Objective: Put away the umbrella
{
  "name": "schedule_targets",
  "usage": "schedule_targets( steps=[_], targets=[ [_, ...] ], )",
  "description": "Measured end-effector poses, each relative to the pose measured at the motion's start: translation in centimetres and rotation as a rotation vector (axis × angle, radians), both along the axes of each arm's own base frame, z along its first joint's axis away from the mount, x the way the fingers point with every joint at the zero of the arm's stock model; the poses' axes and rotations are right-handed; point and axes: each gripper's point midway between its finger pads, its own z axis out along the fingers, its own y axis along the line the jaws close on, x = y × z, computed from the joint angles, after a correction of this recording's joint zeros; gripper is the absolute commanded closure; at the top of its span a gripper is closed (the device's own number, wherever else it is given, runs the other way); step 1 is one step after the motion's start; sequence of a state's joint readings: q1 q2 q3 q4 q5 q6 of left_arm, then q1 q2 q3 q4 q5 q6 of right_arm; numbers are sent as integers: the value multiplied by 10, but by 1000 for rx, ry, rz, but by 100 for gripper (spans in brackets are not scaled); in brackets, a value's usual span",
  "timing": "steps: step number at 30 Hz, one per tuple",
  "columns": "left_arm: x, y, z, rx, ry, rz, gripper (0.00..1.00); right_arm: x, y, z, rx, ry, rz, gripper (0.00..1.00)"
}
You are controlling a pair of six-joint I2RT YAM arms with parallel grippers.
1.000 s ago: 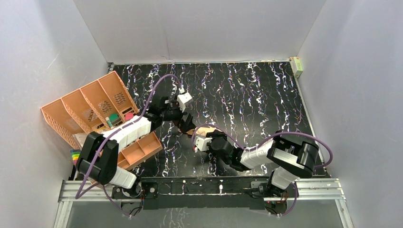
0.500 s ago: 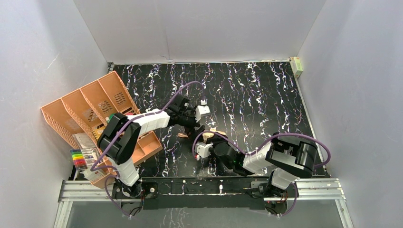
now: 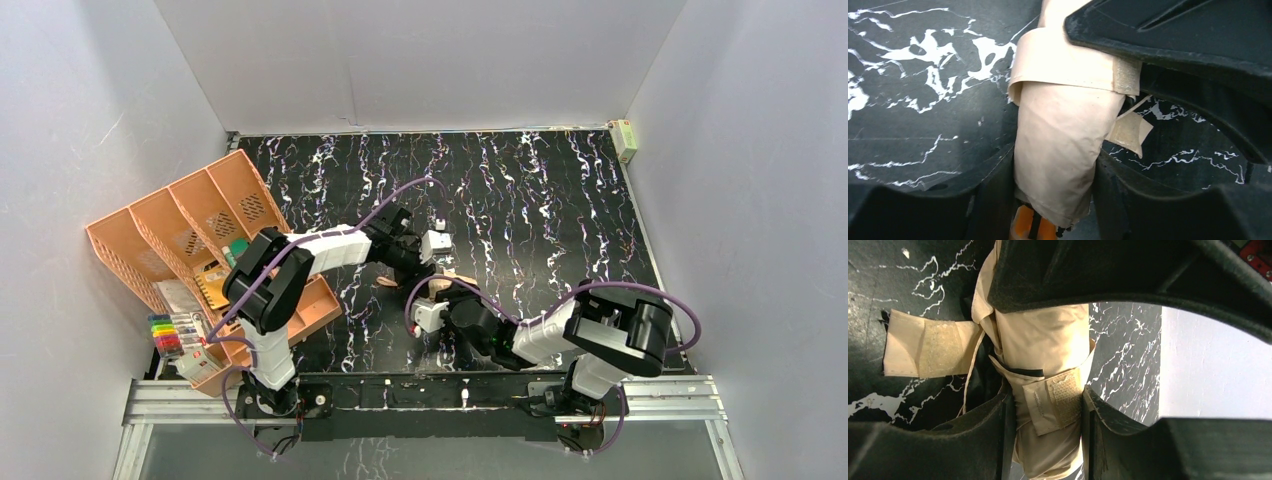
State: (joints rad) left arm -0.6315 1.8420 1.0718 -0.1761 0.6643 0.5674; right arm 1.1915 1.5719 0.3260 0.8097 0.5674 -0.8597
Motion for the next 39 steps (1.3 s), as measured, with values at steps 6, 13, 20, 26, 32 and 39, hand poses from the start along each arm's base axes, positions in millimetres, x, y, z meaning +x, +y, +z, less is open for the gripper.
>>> schedule_targets(
  steps=[6,13,20,26,32,39],
  targets=[
    [-8,-7,-1,5,18,-43,100,0,-7,1,-29,7,-8,76],
    [-16,-13,-2,12,13,-70,100,-8,-16,5,-47,54,4,43],
    [9,-14,-3,39,-89,-10,100,-23,-9,46,120,117,26,34],
    [41,-8,-3,85,-166,145,100,-33,-10,108,448,213,-60,34],
    [50,-5,-3,112,-130,280,100,-38,-37,125,785,415,-367,46],
    [46,-8,-5,129,-115,380,100,-57,-62,97,1111,716,-820,52]
  ],
)
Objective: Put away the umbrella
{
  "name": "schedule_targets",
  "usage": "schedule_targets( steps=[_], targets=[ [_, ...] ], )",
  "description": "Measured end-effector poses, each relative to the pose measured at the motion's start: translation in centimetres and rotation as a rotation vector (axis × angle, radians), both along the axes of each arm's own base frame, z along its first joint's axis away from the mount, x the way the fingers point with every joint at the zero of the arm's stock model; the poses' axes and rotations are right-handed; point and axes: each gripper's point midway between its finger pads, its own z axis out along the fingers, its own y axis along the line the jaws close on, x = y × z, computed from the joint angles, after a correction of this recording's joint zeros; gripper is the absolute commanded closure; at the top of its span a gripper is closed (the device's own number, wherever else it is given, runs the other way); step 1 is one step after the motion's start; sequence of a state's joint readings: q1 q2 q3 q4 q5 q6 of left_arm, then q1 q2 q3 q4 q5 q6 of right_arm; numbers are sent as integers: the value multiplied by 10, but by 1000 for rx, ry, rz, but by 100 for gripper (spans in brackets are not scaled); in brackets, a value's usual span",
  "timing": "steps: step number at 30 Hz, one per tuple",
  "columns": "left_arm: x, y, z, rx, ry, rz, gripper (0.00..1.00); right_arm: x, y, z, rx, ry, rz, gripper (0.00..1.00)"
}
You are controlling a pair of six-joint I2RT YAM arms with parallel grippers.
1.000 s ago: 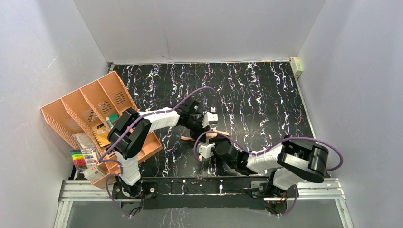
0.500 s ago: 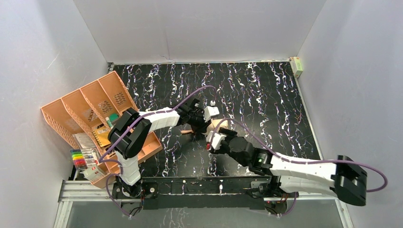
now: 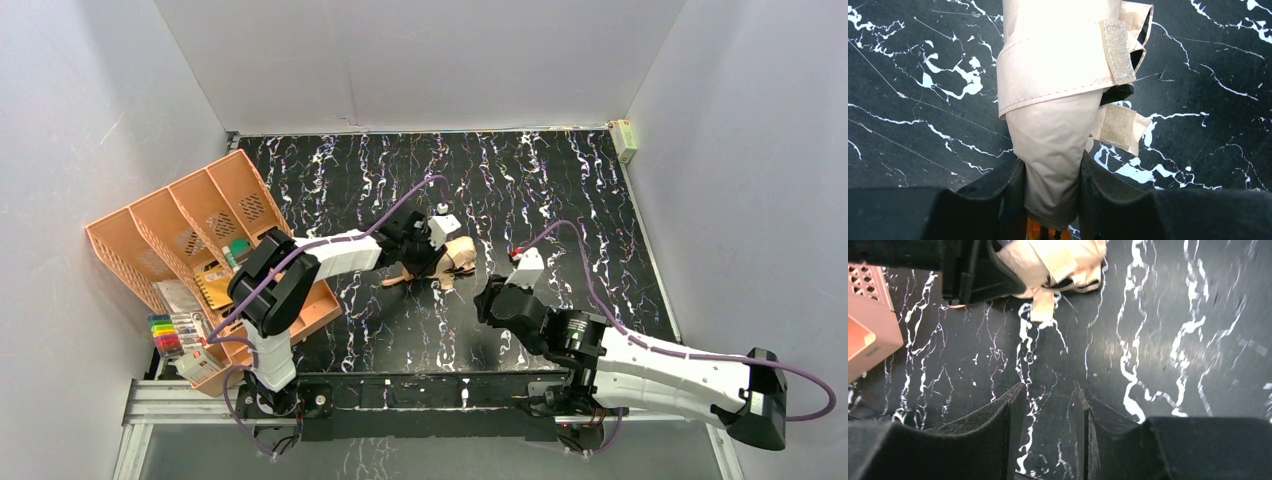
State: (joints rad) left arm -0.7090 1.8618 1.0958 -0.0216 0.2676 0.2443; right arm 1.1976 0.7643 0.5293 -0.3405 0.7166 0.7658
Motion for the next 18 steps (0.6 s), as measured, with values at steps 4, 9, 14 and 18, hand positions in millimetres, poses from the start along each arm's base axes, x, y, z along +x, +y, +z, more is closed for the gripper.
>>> schedule_targets(
  steps=[4,9,14,18],
  targets=[
    [0,0,-1,13,-4,78,100,-7,-1,-24,82,174,-114,50],
    [-1,0,-1,16,15,197,100,7,-1,-47,179,352,-235,49],
    [0,4,0,13,47,335,100,26,6,-63,324,469,-297,47],
    [-2,8,0,-4,98,461,100,36,17,-72,394,531,-341,43]
  ],
)
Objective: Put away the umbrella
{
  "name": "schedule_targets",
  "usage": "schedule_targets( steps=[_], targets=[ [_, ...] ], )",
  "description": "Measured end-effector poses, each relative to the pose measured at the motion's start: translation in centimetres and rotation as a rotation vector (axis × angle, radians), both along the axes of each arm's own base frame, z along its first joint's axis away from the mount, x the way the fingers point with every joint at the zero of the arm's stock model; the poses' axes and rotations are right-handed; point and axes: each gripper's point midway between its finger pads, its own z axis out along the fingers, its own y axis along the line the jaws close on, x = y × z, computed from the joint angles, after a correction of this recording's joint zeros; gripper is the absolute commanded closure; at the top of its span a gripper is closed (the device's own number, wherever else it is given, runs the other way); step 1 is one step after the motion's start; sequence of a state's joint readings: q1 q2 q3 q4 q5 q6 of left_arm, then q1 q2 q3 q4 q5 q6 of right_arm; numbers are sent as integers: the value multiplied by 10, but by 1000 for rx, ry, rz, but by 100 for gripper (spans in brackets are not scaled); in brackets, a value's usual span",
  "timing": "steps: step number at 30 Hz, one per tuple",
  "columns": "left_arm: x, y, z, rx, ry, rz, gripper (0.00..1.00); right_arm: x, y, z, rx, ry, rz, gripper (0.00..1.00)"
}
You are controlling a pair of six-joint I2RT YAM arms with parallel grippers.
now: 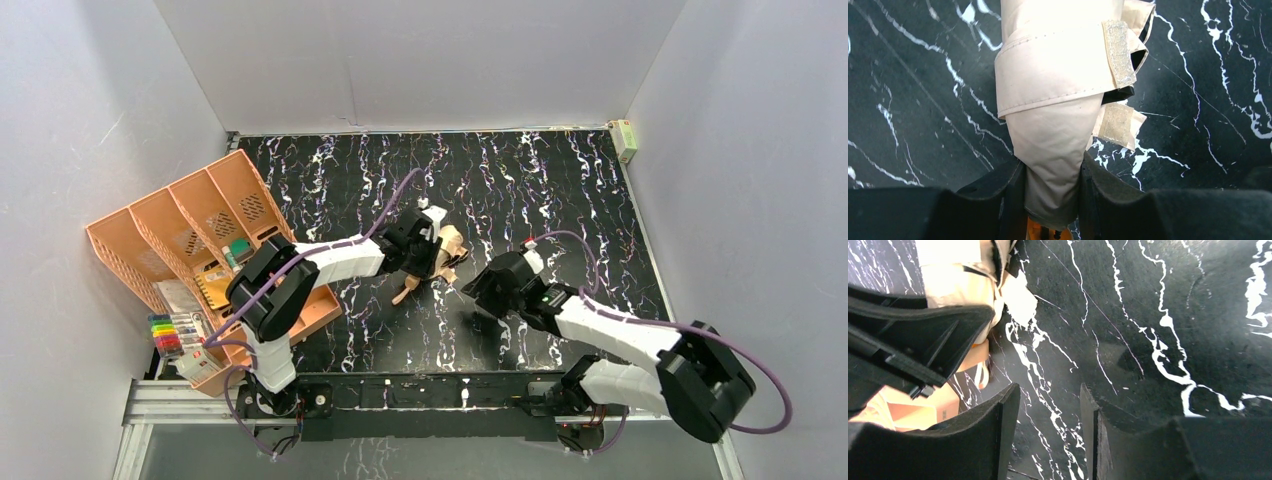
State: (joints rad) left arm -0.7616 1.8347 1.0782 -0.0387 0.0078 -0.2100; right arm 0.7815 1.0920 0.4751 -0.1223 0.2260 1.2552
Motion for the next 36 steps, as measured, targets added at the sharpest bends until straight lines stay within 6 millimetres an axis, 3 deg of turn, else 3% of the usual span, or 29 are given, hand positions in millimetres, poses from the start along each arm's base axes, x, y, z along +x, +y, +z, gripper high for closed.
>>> schedule_targets(
  steps=[5,11,20,27,36],
  targets=[
    [-7,7,0,-46,41,145,100,7,14,-13,68,75,-53,42],
    [-14,11,0,-82,59,257,100,23,33,-11,198,95,-141,44],
    [-13,11,-1,-85,55,304,100,31,53,-29,314,200,-233,45],
    [-13,11,-1,-81,45,323,100,42,66,-28,428,234,-300,46],
    [-14,12,-1,-74,38,335,100,53,65,-30,505,241,-402,47]
  ],
)
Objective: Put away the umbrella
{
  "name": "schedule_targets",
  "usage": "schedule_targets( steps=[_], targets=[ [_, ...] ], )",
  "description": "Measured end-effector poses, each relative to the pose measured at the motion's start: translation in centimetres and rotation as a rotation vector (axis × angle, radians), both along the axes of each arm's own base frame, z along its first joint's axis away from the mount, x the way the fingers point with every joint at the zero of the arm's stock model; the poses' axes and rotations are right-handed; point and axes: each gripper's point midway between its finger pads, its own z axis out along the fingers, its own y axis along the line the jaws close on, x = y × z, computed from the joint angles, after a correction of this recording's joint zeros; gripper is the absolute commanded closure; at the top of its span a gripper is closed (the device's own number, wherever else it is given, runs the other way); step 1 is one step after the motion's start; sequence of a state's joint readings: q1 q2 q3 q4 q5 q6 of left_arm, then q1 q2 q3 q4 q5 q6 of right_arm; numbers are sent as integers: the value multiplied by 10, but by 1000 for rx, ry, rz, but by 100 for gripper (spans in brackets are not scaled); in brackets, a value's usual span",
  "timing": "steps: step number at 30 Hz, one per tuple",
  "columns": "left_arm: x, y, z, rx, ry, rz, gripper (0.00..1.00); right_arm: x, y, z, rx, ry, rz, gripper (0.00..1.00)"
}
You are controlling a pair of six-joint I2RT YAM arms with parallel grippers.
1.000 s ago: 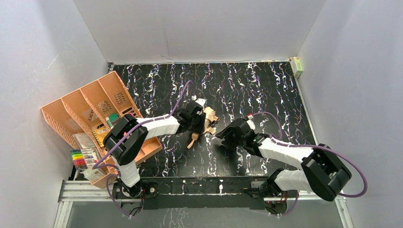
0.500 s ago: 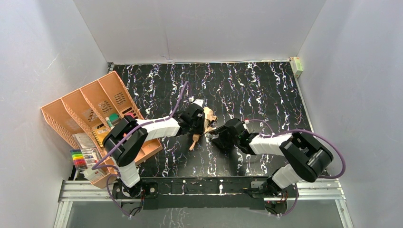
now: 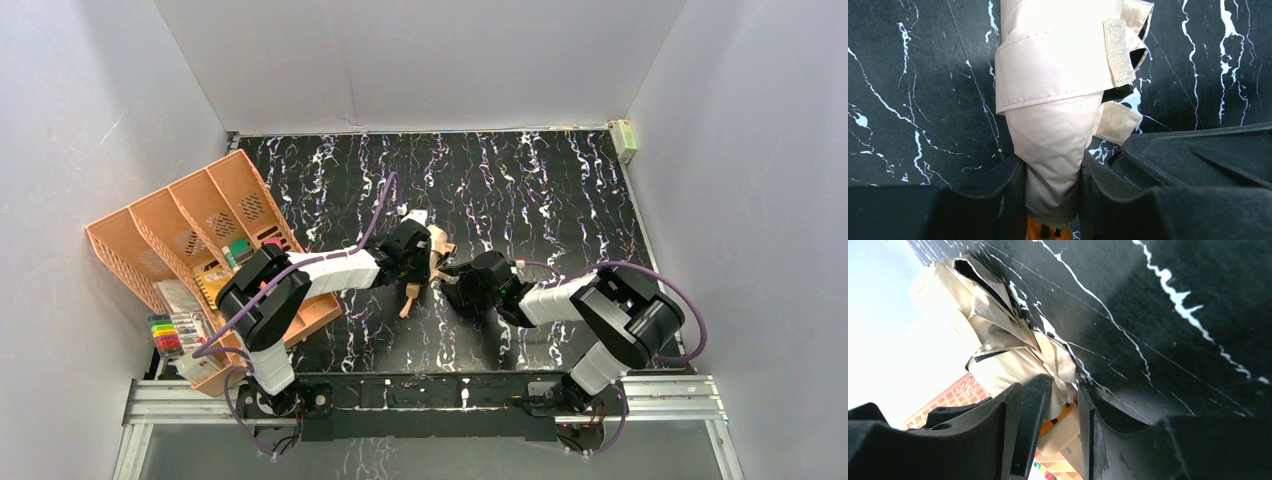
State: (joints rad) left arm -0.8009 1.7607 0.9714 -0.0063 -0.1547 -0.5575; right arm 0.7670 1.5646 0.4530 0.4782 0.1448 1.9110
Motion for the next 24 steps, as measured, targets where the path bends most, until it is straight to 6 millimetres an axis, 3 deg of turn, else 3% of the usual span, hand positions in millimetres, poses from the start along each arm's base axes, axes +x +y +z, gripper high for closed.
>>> schedule_targets(
  steps=[11,24],
  targets=[
    [0,1,0,2,0,3,100,11,0,-2,34,-10,-64,53],
    [-1,1,0,5,-2,1,100,16,-5,-9,10,-31,-89,77]
  ],
)
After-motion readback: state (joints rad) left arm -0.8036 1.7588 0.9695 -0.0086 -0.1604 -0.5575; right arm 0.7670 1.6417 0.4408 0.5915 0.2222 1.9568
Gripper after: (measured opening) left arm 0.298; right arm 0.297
